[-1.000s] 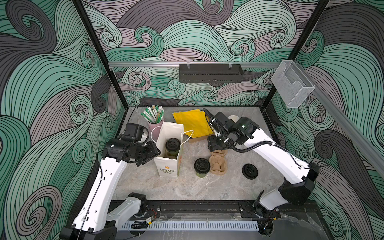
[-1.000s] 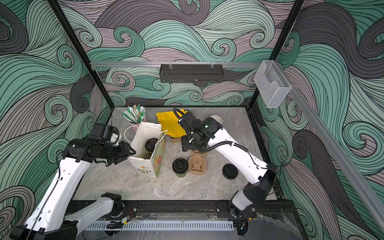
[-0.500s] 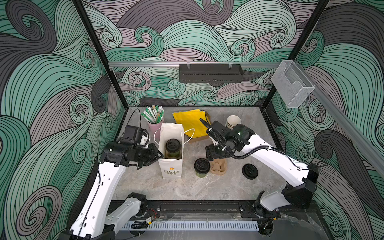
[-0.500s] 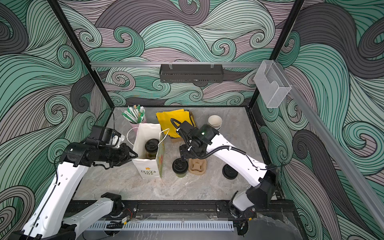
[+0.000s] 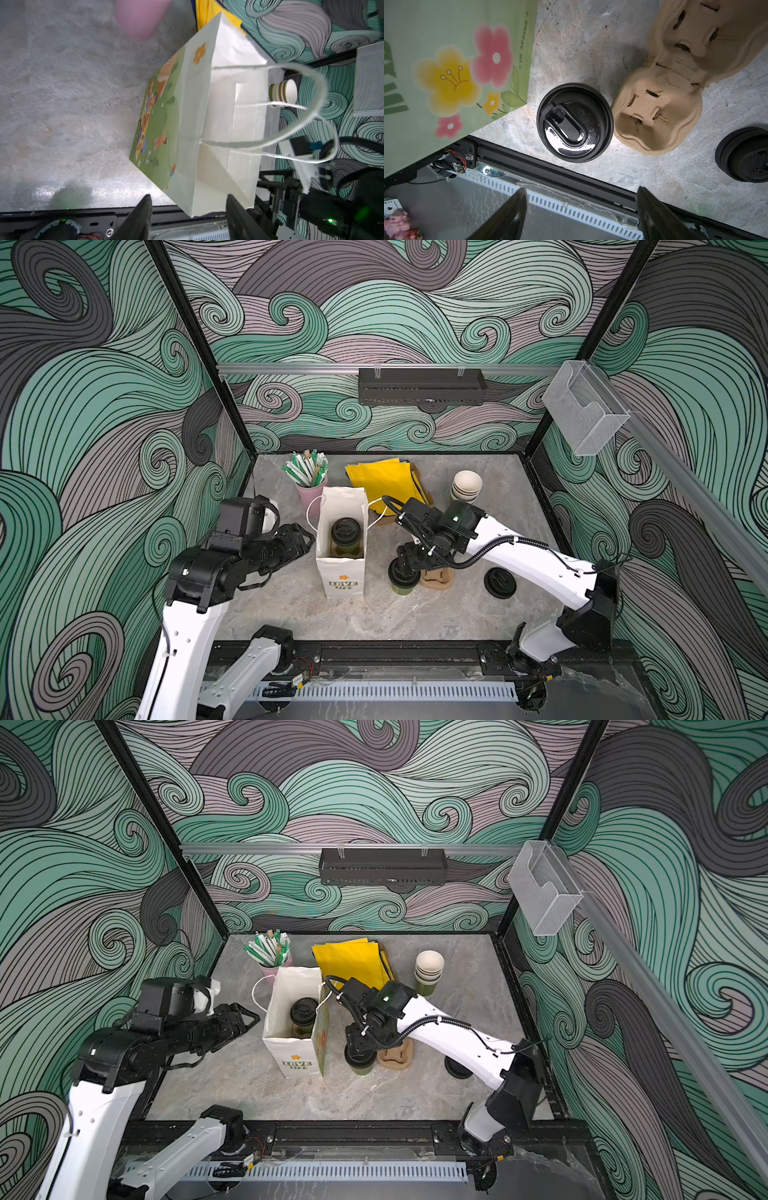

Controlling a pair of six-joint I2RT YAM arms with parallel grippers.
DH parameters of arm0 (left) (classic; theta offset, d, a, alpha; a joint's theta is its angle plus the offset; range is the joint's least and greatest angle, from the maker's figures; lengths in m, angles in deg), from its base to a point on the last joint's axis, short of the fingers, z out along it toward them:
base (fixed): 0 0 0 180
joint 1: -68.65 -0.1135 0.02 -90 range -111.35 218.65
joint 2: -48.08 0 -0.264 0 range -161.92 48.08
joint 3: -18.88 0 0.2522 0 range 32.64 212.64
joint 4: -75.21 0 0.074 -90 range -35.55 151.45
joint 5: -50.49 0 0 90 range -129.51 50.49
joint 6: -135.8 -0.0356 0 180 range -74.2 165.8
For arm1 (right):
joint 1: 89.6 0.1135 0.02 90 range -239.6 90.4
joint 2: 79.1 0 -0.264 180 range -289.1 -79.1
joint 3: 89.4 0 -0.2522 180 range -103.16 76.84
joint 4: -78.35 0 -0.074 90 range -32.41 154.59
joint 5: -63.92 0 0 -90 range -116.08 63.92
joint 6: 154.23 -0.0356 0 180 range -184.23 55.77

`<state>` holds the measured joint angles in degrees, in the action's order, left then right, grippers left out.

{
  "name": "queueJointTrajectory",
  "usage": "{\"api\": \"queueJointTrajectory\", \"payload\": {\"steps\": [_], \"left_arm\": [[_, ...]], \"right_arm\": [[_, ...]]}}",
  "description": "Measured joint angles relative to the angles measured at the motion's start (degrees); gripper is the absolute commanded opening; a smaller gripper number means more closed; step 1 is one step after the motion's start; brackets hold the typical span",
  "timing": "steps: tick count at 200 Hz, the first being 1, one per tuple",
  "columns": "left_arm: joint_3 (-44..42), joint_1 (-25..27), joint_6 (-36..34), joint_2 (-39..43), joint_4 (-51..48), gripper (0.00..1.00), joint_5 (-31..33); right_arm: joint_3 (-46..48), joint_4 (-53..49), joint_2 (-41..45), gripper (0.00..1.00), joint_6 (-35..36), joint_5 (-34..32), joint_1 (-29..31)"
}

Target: Pack the takeout coffee

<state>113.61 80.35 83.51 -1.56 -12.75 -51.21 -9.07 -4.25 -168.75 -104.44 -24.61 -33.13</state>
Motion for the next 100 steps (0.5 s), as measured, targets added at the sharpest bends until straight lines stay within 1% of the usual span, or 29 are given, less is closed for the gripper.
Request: {"api": "queueJointTrajectory", "payload": {"steps": [17, 39, 48, 69, 100], "left_arm": [[2.08, 0.00, -0.85, -0.20, 0.07, 0.74, 1.53], [3.34, 0.00, -2.34, -1.46, 0.24, 0.79, 2.40], [4.15, 0.00, -3.06, -2.54, 0.26, 0.83, 2.54], [6.40, 0.02, -5.92, -5.51, 0.39, 0.97, 2.97], [7.21, 0.02, -10.47, -9.22, 0.74, 0.99, 3.30]], "right_arm": [[1.88, 1.14, 0.00, 0.86, -1.55, -0.04, 0.39], [3.89, 2.40, 0.02, 0.88, -3.26, -0.02, 0.57], [4.39, 2.84, 0.09, 0.88, -3.87, -0.02, 0.57], [6.23, 4.55, 1.40, 0.89, -5.38, -0.13, 0.59], [8.70, 6.12, 4.37, 0.90, -7.21, -0.13, 0.81]]}}
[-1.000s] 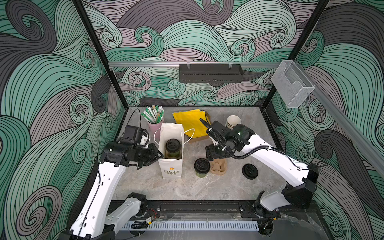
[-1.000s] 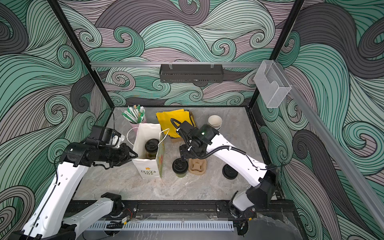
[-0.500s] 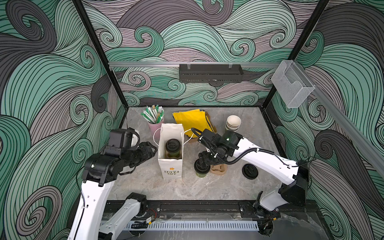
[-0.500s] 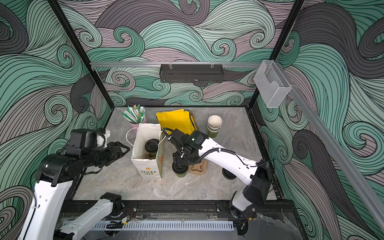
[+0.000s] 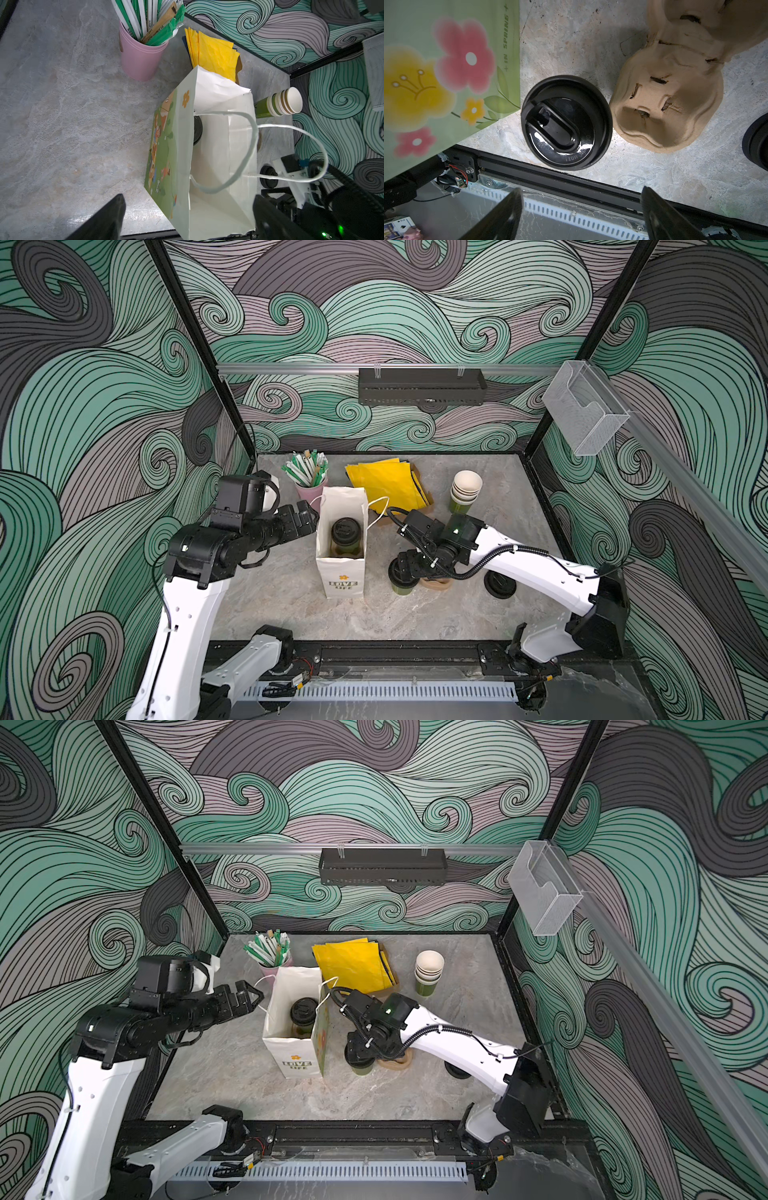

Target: Pack the takeout coffee

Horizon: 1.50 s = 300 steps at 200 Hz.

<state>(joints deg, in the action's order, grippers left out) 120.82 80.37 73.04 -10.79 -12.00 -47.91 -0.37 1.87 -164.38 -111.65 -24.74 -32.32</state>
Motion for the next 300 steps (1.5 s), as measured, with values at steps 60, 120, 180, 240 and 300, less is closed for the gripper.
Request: {"api": "queueJointTrajectory", "payload": {"steps": [60, 120, 180, 240, 300], "left_arm": [[0.00, 0.00, -3.45, -6.73, 4.85, 0.91, -1.57], [0.52, -0.02, -1.64, -7.02, 8.70, 0.76, -1.25], [0.09, -0.02, 0.04, -5.60, 12.11, 0.56, 0.50], [-0.13, -0.02, -1.20, -5.05, 11.78, 0.15, 0.70], [-2.27, -0.02, -0.35, -1.90, 11.76, 0.00, 1.88]], "right_arm": [[-3.50, -0.50, 4.98, 0.83, -2.38, -1.66, 0.07], [-17.88, 8.13, 3.80, 0.74, 1.86, 3.23, 3.19], [-25.97, 8.41, -9.29, 0.56, 3.63, 0.48, 3.76], [-30.73, 6.27, -14.82, 0.21, 3.67, -3.52, 4.15], [-33.90, 3.85, -16.31, 0.02, 5.16, -4.66, 3.54]]}}
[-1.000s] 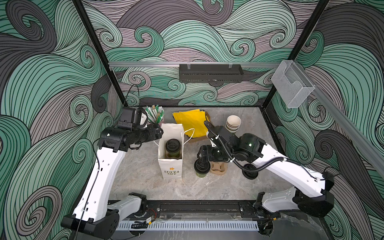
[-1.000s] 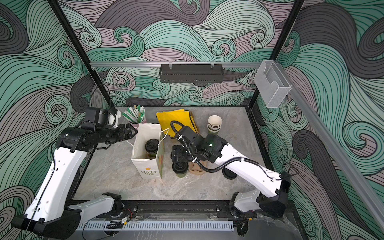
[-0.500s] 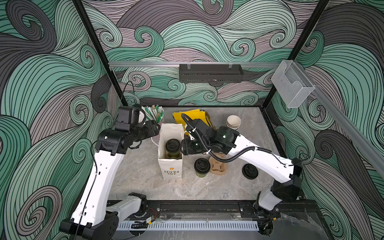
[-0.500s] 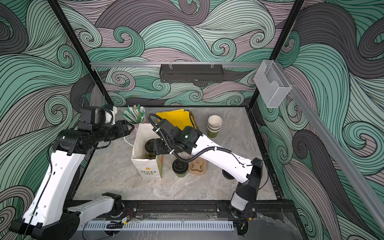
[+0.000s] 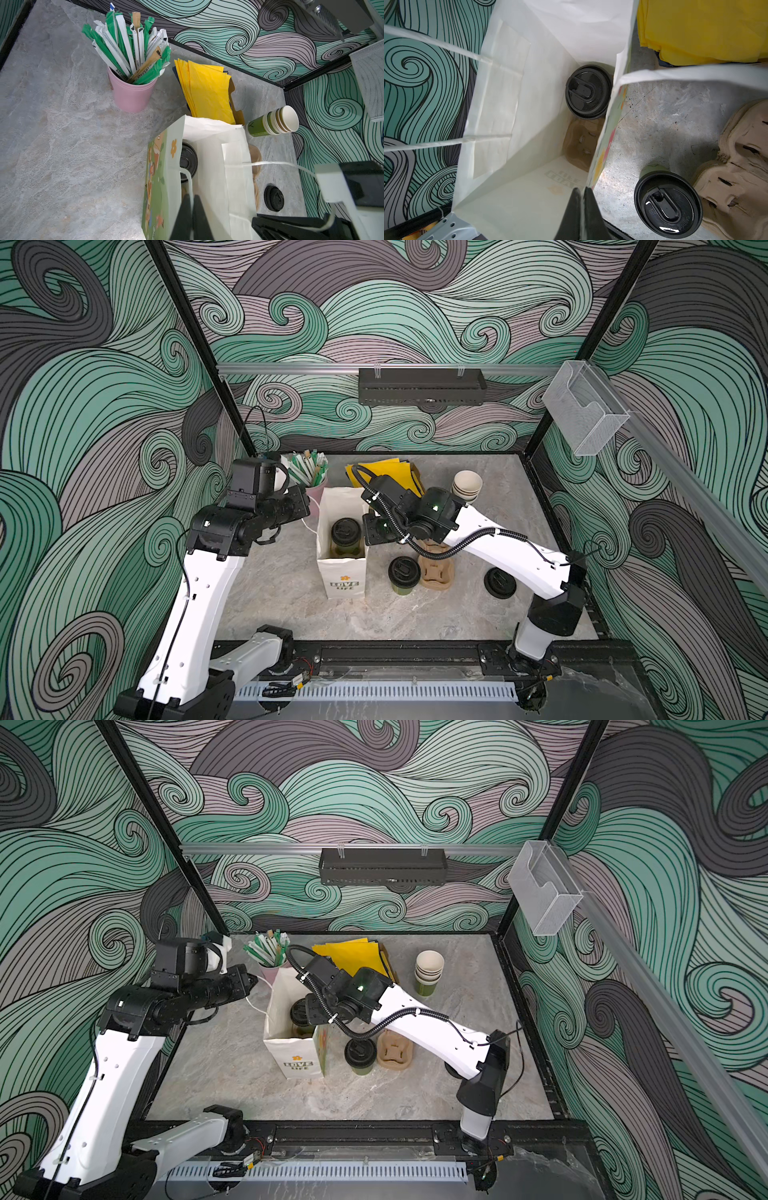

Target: Pack the takeout coffee

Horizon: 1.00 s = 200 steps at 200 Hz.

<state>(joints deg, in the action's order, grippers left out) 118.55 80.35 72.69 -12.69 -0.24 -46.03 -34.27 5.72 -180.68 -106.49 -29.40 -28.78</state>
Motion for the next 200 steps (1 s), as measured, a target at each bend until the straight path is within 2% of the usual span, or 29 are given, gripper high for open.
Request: {"api": "queueJointTrajectory", "payload": {"steps": [30, 74, 96, 125, 167, 186, 200], "left_arm": [[-4.00, 0.00, 4.76, 4.48, 1.31, 0.00, 1.16], [-9.68, 0.00, 15.37, 10.80, 4.74, 0.00, 1.95], [-12.09, 0.00, 19.71, 13.31, 6.47, 0.06, 2.32], [-14.67, 0.09, 24.70, 14.60, 7.63, 0.10, -0.15], [-16.68, 0.22, 27.74, 16.63, 7.37, 0.20, -0.13], [-17.77, 0.22, 28.37, 18.08, 7.26, 0.27, -0.24], [-18.23, 0.22, 28.92, 18.86, 7.28, 0.32, -0.57]], "right_arm": [[-3.76, -2.01, -2.47, 0.00, 2.34, 1.86, -1.79], [-11.63, -5.70, -8.02, 0.00, 7.91, 5.84, -5.20], [-15.21, -7.65, -10.29, 0.00, 10.73, 7.69, -6.45], [-20.57, -9.92, -13.73, 0.00, 13.35, 9.53, -7.45], [-26.32, -11.76, -17.31, 0.01, 15.52, 10.73, -7.93], [-28.30, -12.46, -18.40, 0.07, 16.50, 11.02, -8.09], [-29.49, -12.92, -19.08, 0.19, 16.92, 10.99, -8.35]]}}
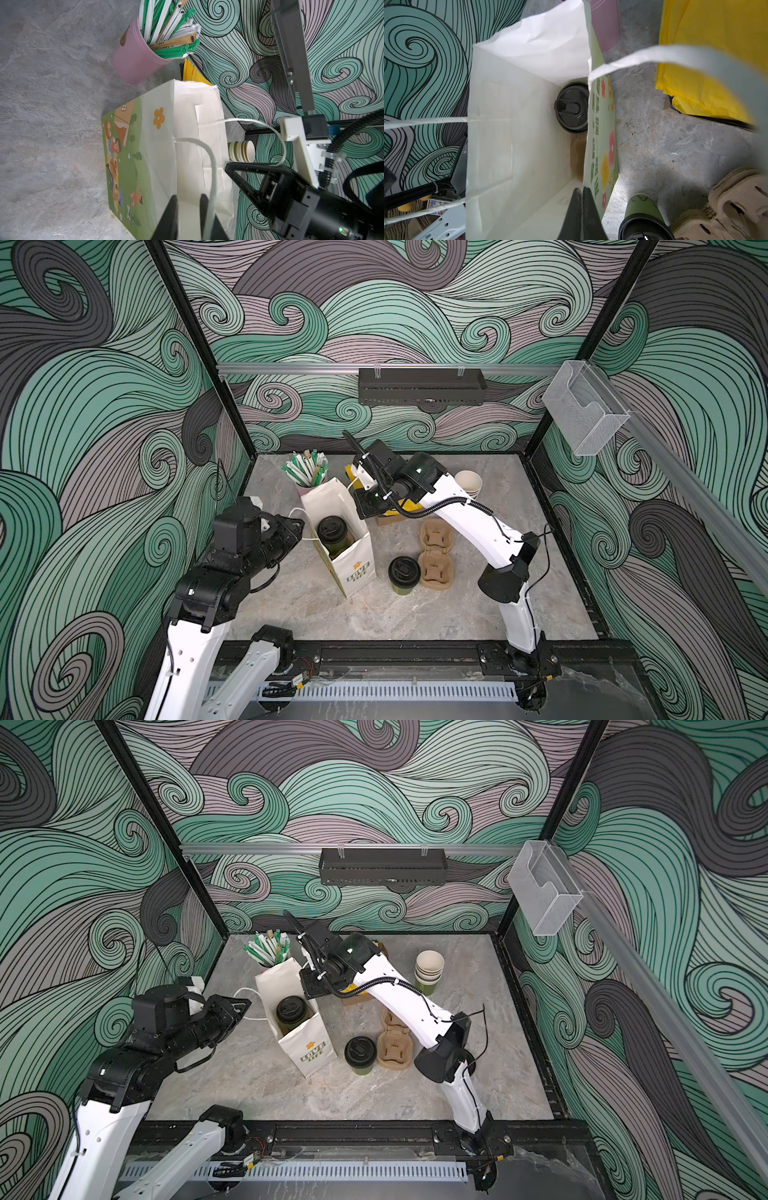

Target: Pack the takeout coffee

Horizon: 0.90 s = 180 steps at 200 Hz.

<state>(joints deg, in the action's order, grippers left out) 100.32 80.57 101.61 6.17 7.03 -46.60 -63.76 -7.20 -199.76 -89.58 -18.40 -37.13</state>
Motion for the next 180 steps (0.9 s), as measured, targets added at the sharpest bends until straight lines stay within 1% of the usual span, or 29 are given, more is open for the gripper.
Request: {"api": "queueJointTrajectory", "payload": {"steps": [31, 47, 63, 83, 104, 124, 151, 167, 180], "left_arm": [[-0.35, 0.00, -0.02, 0.15, 0.13, 0.44, -0.07], [-0.35, 0.00, -0.68, 0.17, 0.52, 0.51, -0.02], [-0.35, 0.00, -1.42, 0.07, 0.98, 0.56, -0.04], [-0.22, 0.00, -2.49, -0.31, 1.44, 0.61, -0.20], [-0.11, 0.00, -3.19, -0.61, 1.51, 0.64, -0.20], [0.04, 0.00, -3.67, -0.57, 1.49, 0.67, -0.17], [0.13, 0.00, -3.96, -0.17, 1.22, 0.68, -0.13], [0.13, 0.00, -4.07, 0.20, 1.09, 0.68, -0.11], [0.13, 0.00, -4.20, 0.31, 1.05, 0.68, -0.11]], "right_arm": [[-1.73, -1.51, -1.11, 0.46, 0.79, 0.11, -0.33], [-2.21, -2.67, -0.98, 0.58, 1.05, 0.17, -0.37], [-2.21, -4.00, -0.13, 0.67, 0.94, 0.09, -0.33], [-0.55, -5.97, 2.93, 0.71, 0.79, -0.20, 0.07], [6.23, -7.45, 10.54, 0.72, -0.48, -1.46, 1.05], [16.35, -8.17, 20.35, 0.72, -2.84, -3.50, 2.58], [33.44, -8.13, 32.72, 0.73, -8.17, -7.23, 4.57], [43.28, -6.93, 37.20, 0.75, -11.89, -8.41, 4.76], [49.77, -4.98, 38.80, 0.77, -14.36, -8.87, 4.90]]}}
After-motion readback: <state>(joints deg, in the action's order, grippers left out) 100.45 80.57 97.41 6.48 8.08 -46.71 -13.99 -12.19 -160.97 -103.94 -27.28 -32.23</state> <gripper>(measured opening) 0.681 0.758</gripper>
